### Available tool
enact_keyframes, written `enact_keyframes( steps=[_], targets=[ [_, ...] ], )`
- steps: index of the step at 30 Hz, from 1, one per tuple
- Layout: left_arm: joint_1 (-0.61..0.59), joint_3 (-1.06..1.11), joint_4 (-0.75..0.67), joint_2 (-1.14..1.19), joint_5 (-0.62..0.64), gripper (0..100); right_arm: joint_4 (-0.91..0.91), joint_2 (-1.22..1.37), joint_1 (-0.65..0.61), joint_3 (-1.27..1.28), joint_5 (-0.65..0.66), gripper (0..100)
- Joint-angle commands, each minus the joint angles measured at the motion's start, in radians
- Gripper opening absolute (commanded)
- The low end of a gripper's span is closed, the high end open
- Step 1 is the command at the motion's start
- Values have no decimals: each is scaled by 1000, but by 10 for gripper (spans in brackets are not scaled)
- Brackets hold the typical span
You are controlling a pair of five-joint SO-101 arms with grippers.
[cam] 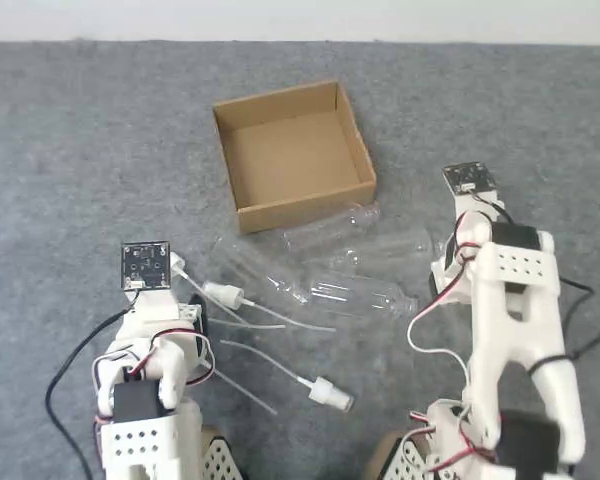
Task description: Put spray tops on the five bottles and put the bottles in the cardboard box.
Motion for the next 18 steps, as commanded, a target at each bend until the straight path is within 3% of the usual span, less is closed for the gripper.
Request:
enact_keyframes(
  steps=[1, 4, 10, 18],
  targets=[
    [-3, -15, 0, -17, -2, 127, -12, 19, 12, -78, 18, 54],
    [-3, -15, 0, -17, -2, 127, -12, 45, 12, -84, 18, 77],
    [-3, -15, 0, -17, -2, 127, -12, 61, 10, -84, 18, 240],
    [-3, -15, 0, -17, -2, 127, -19, 99, 2, -112, 18, 246]
  ],
)
